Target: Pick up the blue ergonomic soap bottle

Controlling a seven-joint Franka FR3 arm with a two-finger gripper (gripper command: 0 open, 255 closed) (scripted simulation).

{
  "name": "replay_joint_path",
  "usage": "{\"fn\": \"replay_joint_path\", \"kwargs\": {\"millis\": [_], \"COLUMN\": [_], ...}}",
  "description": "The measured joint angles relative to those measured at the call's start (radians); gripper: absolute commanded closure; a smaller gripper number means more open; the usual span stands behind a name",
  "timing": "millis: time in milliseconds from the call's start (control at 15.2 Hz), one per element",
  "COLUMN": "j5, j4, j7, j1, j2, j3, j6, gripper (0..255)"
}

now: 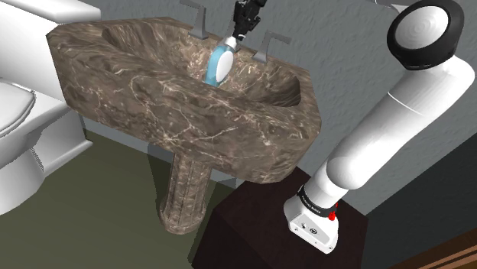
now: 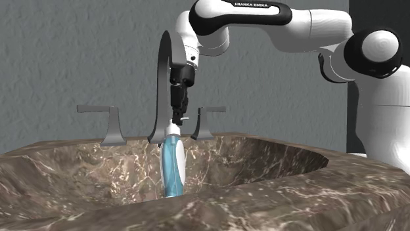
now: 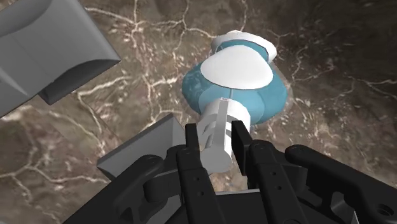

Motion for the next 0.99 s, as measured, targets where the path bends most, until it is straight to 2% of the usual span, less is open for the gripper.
{"fn": "replay_joint_path", "kwargs": {"millis": [132,462,594,726,792,858,990], "j5": [-0.001,0.004,0.002,-0.015,-0.021,-0.009,0.005], "j4": [0.02,0.164,0.156,0.221,0.222,0.23,0.276], "j7": [0.005,0.011,0.022,0.04,0.038,0.03,0.029], "j1": [0.0,-0.006,-0.003,-0.001,0.0,-0.003,-0.006], "j2": [0.009,0.084,0.08,0.115,0.115,0.114,0.136], "j3": [-0.001,-0.012,-0.011,-0.013,-0.013,-0.015,-0.02], "j6": [-0.037,-0.256,-0.257,-0.344,-0.348,-0.337,-0.369], "gripper": [255,255,255,255,255,255,255]}}
